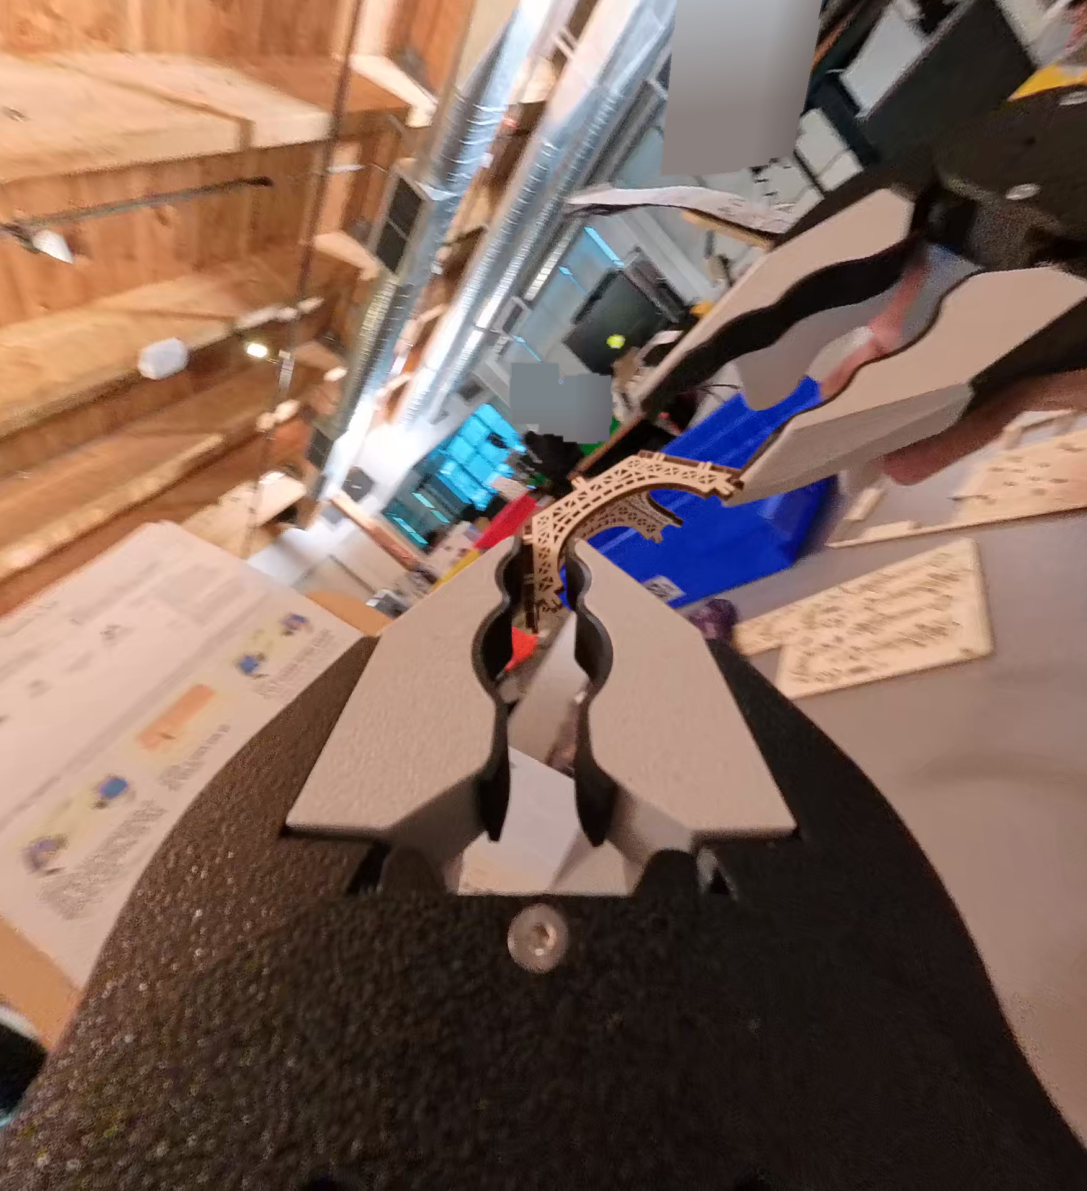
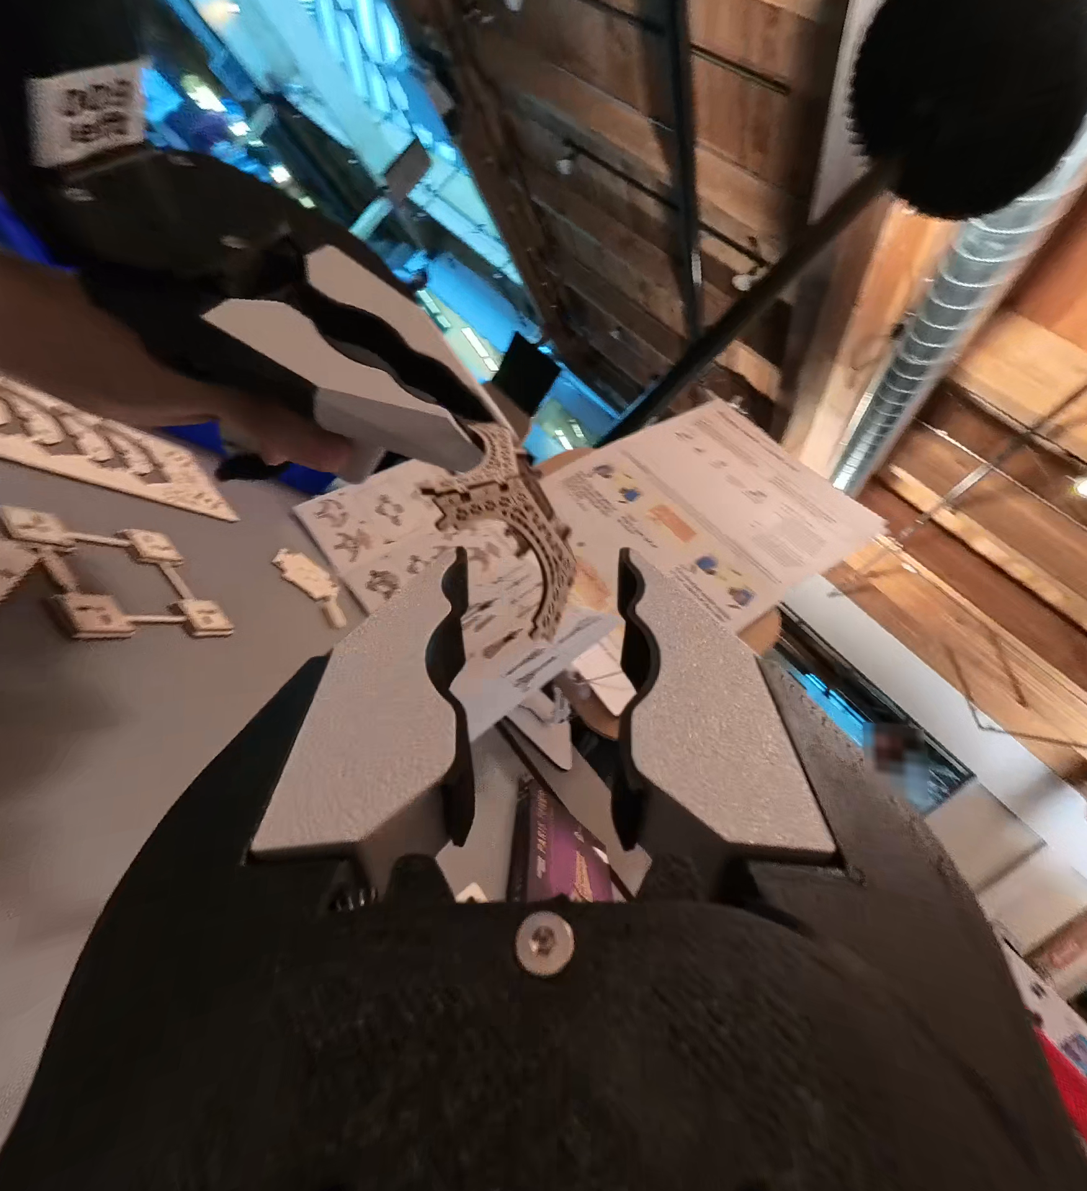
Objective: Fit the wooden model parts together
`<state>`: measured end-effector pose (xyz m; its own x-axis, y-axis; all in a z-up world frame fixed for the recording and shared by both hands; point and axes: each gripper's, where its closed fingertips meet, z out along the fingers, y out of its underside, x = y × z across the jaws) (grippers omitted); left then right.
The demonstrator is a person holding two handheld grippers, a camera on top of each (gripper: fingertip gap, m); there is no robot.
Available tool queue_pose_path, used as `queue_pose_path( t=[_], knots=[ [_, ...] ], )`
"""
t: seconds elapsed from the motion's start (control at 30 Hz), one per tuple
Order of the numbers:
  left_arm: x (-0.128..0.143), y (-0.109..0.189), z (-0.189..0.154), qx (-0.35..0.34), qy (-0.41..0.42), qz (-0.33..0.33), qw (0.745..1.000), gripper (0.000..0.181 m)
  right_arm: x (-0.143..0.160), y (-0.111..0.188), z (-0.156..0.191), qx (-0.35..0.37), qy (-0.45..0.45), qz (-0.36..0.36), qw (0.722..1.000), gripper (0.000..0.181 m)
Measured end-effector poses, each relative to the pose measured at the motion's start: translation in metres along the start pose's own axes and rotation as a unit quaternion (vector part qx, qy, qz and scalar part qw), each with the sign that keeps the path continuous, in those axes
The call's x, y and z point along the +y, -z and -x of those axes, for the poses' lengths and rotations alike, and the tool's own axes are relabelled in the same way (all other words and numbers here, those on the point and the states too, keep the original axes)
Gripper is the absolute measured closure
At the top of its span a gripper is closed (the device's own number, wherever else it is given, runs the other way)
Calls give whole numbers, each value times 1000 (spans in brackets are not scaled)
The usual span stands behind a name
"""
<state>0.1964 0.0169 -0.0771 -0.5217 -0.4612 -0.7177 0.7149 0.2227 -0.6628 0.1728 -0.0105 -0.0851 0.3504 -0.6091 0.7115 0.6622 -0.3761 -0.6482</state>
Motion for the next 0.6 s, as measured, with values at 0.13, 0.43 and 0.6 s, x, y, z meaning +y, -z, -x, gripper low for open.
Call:
queue_pose_path(
  t=[0.13,0.43,0.6],
  knots=[
    [18,15,-21,39,24,28,999,172,14,-8,30,-53,63,44,996,128],
    [34,39,-53,55,-13,71,996,174,36,-13,82,-130,146,82,977,148],
    [33,47,-58,39,-29,87,995,168,28,-14,78,-98,166,67,979,172]
  ],
)
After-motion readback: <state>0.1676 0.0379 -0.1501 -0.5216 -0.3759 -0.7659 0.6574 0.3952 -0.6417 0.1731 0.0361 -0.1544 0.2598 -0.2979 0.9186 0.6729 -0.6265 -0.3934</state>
